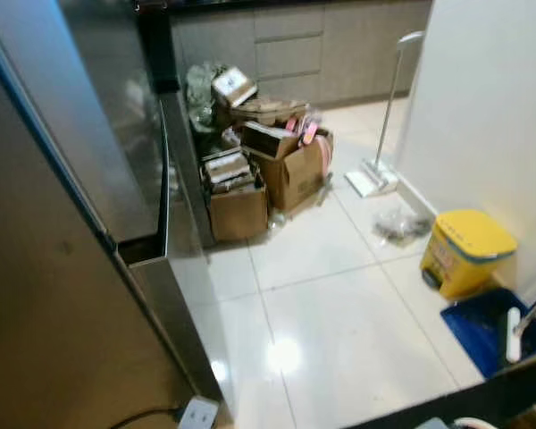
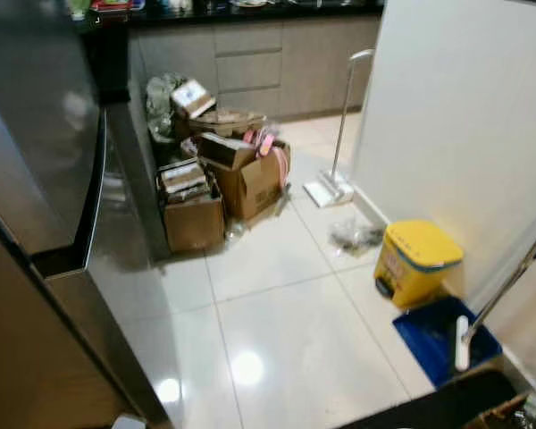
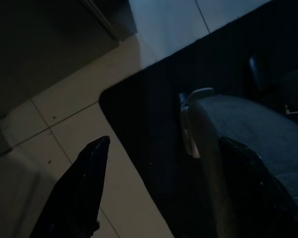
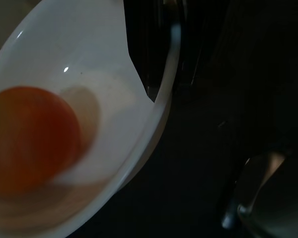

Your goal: Restocking fridge

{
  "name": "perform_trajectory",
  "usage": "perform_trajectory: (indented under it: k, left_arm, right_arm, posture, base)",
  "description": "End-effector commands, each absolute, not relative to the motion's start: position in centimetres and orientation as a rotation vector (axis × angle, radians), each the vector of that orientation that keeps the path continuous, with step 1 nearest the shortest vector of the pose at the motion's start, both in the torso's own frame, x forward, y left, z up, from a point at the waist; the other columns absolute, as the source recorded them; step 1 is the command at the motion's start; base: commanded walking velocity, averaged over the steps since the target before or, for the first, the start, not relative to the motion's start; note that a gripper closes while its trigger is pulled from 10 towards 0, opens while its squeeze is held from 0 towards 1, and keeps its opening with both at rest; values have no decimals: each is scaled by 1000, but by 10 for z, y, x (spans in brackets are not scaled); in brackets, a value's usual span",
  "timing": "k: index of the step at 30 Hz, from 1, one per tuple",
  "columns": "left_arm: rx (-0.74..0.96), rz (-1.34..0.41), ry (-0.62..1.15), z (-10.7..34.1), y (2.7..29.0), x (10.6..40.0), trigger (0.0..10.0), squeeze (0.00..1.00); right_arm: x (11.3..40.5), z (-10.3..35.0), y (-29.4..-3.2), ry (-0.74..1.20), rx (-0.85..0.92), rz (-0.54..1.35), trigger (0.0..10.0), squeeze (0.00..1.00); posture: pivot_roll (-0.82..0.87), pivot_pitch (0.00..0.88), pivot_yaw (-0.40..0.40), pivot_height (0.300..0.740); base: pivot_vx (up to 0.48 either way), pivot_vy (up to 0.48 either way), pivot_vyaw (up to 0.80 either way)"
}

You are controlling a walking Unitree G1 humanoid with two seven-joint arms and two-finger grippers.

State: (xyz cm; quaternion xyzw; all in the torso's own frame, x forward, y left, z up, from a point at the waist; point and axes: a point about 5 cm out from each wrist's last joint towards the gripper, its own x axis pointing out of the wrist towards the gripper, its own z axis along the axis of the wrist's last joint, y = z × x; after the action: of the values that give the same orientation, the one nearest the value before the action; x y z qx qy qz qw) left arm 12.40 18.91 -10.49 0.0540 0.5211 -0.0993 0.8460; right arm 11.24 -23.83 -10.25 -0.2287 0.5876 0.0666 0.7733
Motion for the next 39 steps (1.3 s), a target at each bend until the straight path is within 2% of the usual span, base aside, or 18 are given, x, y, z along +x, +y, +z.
perform_trajectory:
  k: [1,27,33,39]
  left_arm:
    - [101,-208,1129,-108,188,116,10000,0]
    - [77,-221,1143,-108,188,113,10000,0]
    - [62,-239,1149,-108,187,112,10000,0]
    - [53,-246,1155,-109,184,110,10000,0]
  right_arm:
    - [112,-103,-238,1279,-494,150,10000,0]
    - [106,-105,-233,1301,-492,195,10000,0]
    - [104,-106,-233,1307,-513,201,10000,0]
    - [101,-107,-233,1313,-492,202,10000,0]
  posture:
    - [23,0,-20,740]
    - [23,0,-19,740]
    - [20,0,-16,740]
    - [20,0,-18,740]
  base:
    - [0,0,781]
    - [0,0,781]
    - [0,-122,0]
    - [0,-469,0]
